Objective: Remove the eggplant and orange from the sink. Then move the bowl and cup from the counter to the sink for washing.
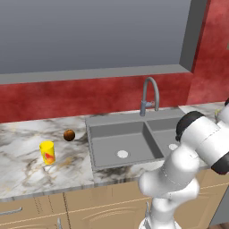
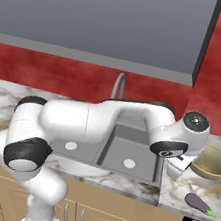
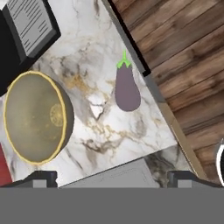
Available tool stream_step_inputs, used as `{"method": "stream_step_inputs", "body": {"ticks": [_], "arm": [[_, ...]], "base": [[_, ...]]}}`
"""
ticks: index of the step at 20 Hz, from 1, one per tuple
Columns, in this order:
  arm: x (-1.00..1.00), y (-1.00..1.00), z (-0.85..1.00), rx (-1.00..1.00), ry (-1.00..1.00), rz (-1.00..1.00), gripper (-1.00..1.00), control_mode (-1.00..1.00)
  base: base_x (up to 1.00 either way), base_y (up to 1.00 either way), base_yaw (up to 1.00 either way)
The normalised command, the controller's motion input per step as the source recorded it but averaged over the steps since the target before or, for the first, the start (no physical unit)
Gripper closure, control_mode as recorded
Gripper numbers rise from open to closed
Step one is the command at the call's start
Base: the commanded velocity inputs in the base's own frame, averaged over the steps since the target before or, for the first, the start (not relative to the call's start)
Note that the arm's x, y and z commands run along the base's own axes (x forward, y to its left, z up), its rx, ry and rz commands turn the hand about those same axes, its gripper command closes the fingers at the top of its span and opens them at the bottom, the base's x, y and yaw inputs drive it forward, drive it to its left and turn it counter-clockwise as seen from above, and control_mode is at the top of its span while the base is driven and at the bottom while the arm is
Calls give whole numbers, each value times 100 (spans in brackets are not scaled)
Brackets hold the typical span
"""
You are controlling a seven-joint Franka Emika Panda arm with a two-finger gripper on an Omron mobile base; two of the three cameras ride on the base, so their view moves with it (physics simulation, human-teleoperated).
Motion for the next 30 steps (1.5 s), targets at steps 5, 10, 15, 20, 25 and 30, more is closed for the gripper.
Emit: {"method": "stream_step_inputs", "body": {"ticks": [5, 10, 15, 20, 25, 30], "arm": [[14, 26, 0, 0, 1, -23, -100, -100], [25, 18, 2, 0, 3, -21, -100, -100], [19, 13, 4, 0, 5, -18, -100, -100], [9, 7, 3, 0, 3, -15, -100, -100], [11, 0, 0, 0, 7, -18, -100, -100], [12, 0, 0, 0, 5, -14, -100, -100]], "base": [[0, 0, 0], [0, 0, 0], [0, 0, 0], [0, 0, 0], [0, 0, 0], [0, 0, 0]]}}
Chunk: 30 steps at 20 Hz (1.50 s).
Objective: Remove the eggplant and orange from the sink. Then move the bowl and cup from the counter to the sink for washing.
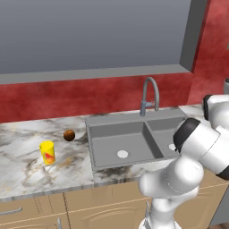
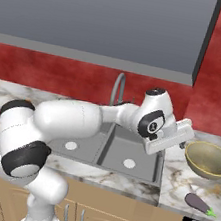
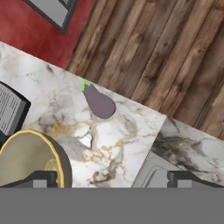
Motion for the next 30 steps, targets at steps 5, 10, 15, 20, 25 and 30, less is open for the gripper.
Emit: {"method": "stream_step_inputs", "body": {"ticks": [5, 10, 15, 20, 25, 30], "arm": [[17, 0, 0, 0, 0, -10, -100, -100], [8, -1, 0, 0, 1, -6, -100, -100], [11, -4, 0, 0, 0, -1, -100, -100], [11, -2, -3, 0, 0, 0, -100, -100], [6, 0, -9, 4, 0, 0, -100, -100], [4, 0, -10, 6, 0, 0, -100, -100]], "base": [[0, 0, 0], [0, 0, 0], [0, 0, 0], [0, 0, 0], [0, 0, 0], [0, 0, 0]]}}
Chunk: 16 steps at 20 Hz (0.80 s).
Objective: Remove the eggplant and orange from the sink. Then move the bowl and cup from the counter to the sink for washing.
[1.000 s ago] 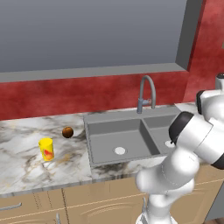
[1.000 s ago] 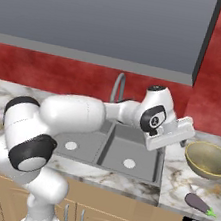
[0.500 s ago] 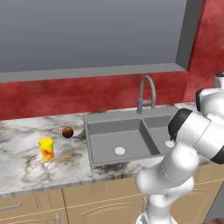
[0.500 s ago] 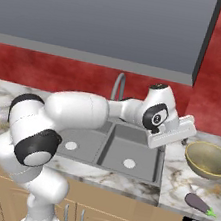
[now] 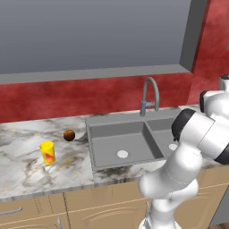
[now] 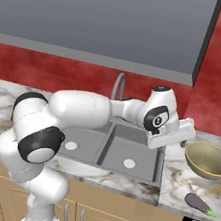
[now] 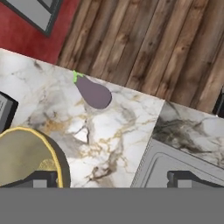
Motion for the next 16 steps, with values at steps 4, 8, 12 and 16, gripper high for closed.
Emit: {"method": "stream_step_inputs", "body": {"ticks": [4, 8, 12, 16], "arm": [[12, -2, -6, 1, 0, 0, -100, -100], [15, -2, -7, 0, 0, 0, -100, -100], [17, -3, -5, 0, 0, 0, -100, -100], [16, -2, -9, 0, 0, 0, -100, -100]], "base": [[0, 0, 0], [0, 0, 0], [0, 0, 0], [0, 0, 0]]}}
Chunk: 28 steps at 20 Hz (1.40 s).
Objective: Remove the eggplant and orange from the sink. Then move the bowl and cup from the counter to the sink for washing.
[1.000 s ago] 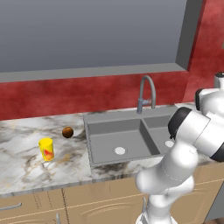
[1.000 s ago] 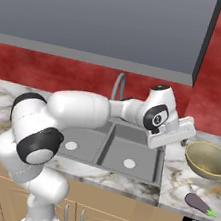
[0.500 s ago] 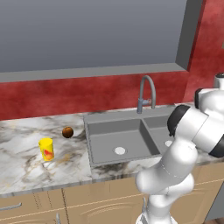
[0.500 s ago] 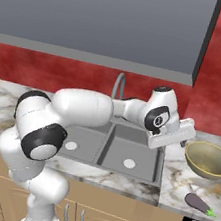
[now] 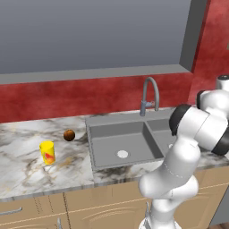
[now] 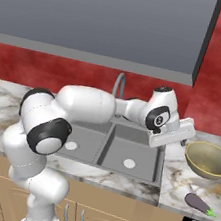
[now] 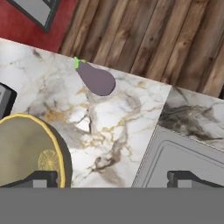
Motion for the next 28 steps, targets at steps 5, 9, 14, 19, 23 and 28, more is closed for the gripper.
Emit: {"method": "stream_step_inputs", "body": {"ticks": [5, 9, 14, 19, 23, 28], "arm": [[15, -6, -9, 0, 0, 0, -100, -100], [11, -12, -9, 0, -1, 0, -100, -100], [8, -11, -7, 0, -5, 0, -100, -100], [9, -11, -6, 0, -3, 0, -100, -100], [10, -10, -8, 0, -4, 0, -100, -100], [10, -7, -11, 0, -5, 0, -100, -100]], "base": [[0, 0, 0], [0, 0, 0], [0, 0, 0], [0, 0, 0], [0, 0, 0], [0, 0, 0]]}}
